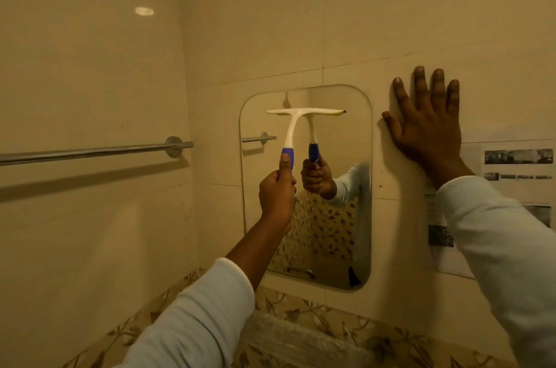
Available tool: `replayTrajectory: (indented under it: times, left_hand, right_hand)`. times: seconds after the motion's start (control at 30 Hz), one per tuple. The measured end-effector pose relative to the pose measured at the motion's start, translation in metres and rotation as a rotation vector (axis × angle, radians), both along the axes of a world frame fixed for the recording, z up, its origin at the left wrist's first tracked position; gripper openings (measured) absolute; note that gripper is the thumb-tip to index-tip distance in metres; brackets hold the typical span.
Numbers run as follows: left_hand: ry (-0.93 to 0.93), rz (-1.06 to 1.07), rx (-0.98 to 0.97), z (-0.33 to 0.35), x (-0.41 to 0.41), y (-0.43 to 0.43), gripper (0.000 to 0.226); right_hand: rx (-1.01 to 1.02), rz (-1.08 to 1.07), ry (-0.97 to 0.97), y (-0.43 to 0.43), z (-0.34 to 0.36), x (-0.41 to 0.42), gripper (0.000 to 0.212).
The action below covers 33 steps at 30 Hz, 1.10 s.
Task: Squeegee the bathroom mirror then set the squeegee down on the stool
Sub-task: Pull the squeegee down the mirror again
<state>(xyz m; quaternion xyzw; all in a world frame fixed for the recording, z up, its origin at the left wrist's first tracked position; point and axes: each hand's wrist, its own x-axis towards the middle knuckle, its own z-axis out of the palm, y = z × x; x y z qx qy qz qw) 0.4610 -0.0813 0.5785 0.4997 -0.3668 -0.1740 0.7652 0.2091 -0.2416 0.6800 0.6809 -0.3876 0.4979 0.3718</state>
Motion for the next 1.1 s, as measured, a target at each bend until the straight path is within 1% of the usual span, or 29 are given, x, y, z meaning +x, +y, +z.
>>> replayTrajectory:
  times: [0.23, 0.4, 0.53, 0.63, 0.8, 0.93, 1.1]
  left_hand:
    - [-0.043, -0.005, 0.058, -0.063, -0.001, 0.0, 0.056]
    - [0.034, -0.013, 0.119, -0.121, -0.003, 0.003, 0.059]
    - [0.074, -0.001, 0.159, -0.161, -0.002, 0.006, 0.067]
    - [0.1, 0.008, 0.185, -0.181, -0.004, 0.01, 0.067]
    - [0.16, -0.028, 0.213, -0.216, -0.007, 0.022, 0.061]
    - [0.155, -0.013, 0.28, -0.234, -0.008, 0.031, 0.059]
    - [0.149, 0.004, 0.308, -0.247, -0.009, 0.038, 0.057]
  right_hand:
    - [0.02, 0.008, -0.004, 0.005, 0.0, 0.0, 0.077]
    - [0.022, 0.013, -0.004, 0.007, 0.0, 0.001, 0.078]
    - [0.027, 0.014, -0.005, 0.008, 0.0, 0.001, 0.078]
    - [0.019, 0.007, -0.005, 0.008, -0.001, 0.001, 0.077]
    - [0.016, 0.007, 0.001, 0.005, 0.0, 0.0, 0.077]
    - [0.009, 0.012, 0.003, 0.004, 0.0, 0.001, 0.078]
    - [0.01, 0.016, 0.001, 0.004, 0.0, 0.0, 0.077]
